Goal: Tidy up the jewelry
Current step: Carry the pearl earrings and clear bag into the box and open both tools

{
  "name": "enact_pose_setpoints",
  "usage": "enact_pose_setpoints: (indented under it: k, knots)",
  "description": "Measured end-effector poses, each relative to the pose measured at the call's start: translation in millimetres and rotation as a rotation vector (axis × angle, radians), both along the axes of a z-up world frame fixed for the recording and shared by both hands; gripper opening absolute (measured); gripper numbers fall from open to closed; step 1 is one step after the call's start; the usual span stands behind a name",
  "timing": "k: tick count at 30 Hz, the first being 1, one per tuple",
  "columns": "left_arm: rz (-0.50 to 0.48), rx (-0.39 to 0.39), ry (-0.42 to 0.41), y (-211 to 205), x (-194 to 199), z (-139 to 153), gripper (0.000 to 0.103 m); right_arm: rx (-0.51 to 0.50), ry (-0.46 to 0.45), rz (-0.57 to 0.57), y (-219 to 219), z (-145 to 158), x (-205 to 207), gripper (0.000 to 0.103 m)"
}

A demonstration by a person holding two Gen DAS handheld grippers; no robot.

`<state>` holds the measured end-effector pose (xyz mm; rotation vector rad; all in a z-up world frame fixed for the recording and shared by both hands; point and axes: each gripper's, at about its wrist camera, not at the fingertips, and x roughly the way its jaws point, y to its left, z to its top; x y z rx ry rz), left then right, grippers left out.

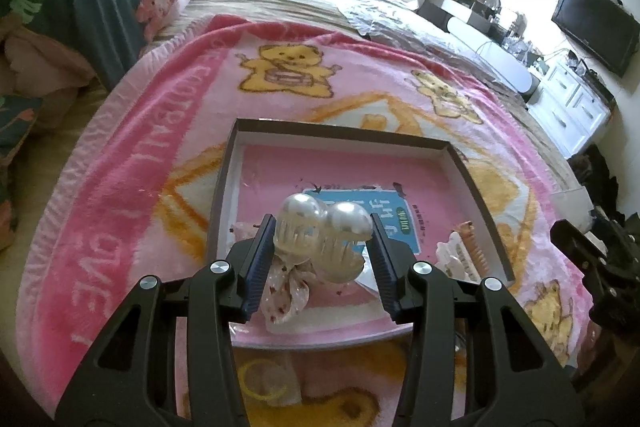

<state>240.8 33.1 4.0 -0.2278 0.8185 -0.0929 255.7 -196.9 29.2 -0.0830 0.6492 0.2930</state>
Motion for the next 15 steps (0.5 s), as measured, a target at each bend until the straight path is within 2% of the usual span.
enact_pose_setpoints:
  k: [8,15]
  knots:
    - [-0.004,-0.005,0.064,9.4,18.3,-27.6,0.037,-0.021,0.043,0.027,18.8,-16.1,13.5,0.086]
    - [-0.005,0.002,0.08,15.1,22.2,-40.4,0.037,-0.047,0.097,0.061,40.5,-38.6,23.0,0.086]
